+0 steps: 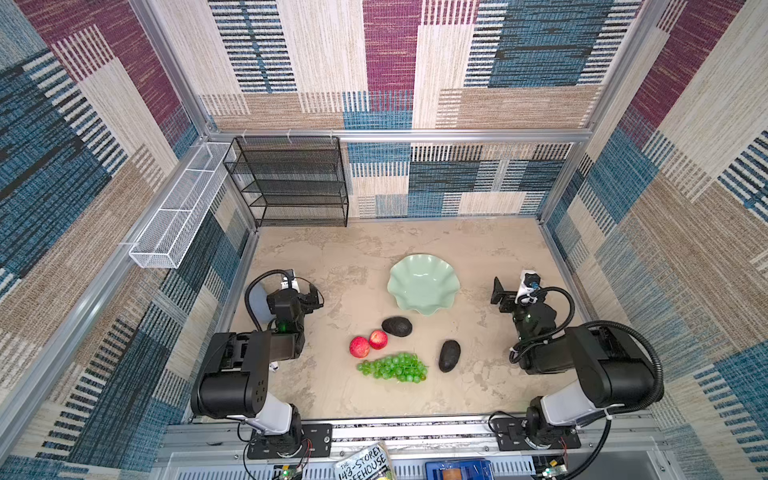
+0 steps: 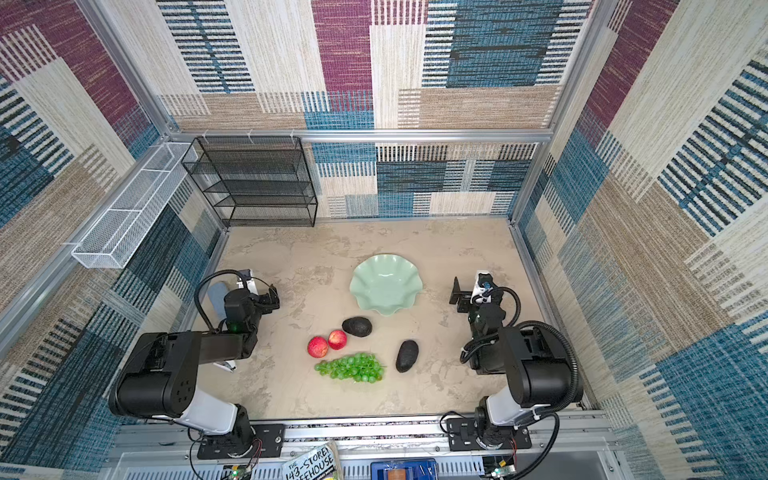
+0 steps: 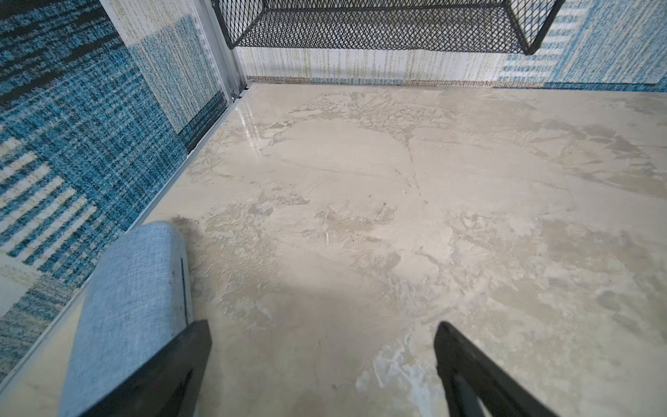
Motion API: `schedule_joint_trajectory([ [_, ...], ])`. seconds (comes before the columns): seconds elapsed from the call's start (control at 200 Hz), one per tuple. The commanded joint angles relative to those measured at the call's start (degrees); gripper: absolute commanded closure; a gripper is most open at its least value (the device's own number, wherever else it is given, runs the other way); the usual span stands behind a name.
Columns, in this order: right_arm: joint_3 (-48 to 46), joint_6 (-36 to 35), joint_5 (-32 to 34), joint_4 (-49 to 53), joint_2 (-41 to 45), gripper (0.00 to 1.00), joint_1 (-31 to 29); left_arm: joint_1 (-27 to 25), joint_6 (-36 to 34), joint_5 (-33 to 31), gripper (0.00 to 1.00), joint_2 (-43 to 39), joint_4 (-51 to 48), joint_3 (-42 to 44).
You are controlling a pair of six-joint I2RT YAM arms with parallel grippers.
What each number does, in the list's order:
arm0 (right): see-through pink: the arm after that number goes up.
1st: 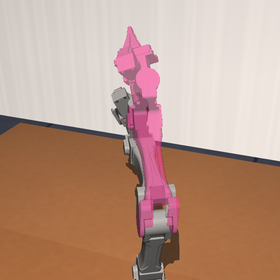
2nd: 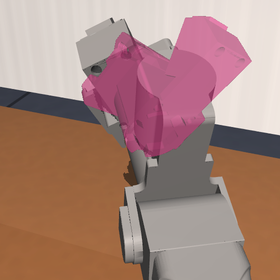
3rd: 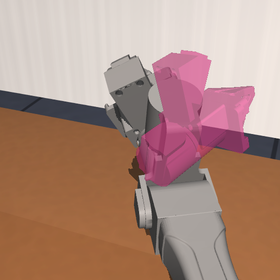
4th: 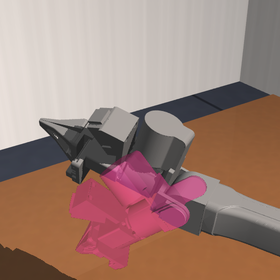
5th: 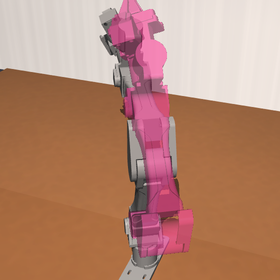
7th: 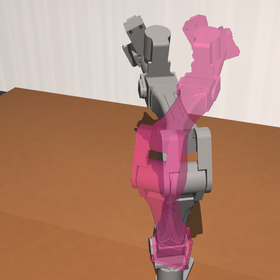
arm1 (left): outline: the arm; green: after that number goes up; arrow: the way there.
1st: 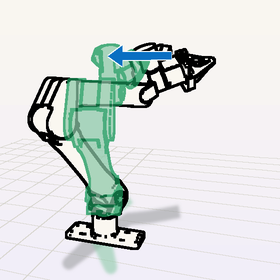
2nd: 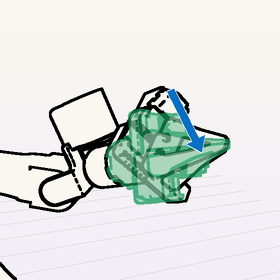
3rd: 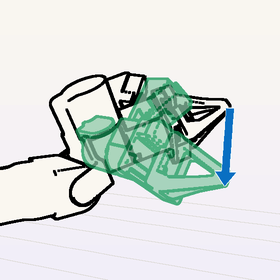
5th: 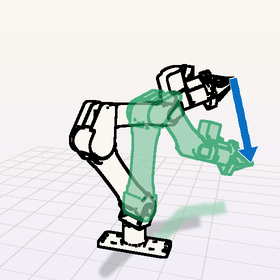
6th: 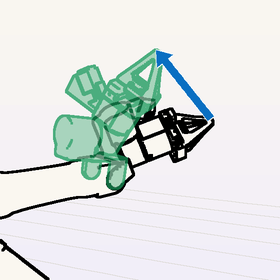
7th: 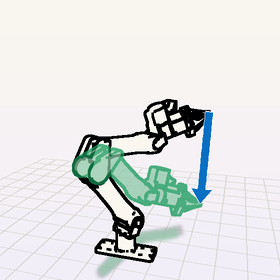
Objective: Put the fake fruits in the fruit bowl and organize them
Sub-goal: 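Raise both arms from rest toward the table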
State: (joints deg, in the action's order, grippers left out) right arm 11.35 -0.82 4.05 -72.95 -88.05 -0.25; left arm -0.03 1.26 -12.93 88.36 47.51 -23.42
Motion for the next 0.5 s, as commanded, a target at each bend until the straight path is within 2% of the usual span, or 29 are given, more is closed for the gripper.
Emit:
schedule_joint_trajectory([
  [0.0,0.4,0.4,-0.5,-1.2,0.1,0.00,-0.1,-0.1,0.3,1.3,0.01,-0.2,1.1,0.0],
  [0.496,0.4,0.4,-0.6,-1.2,0.1,0.00,0.0,-0.1,0.3,1.7,0.01,-0.2,0.7,-0.2],
])
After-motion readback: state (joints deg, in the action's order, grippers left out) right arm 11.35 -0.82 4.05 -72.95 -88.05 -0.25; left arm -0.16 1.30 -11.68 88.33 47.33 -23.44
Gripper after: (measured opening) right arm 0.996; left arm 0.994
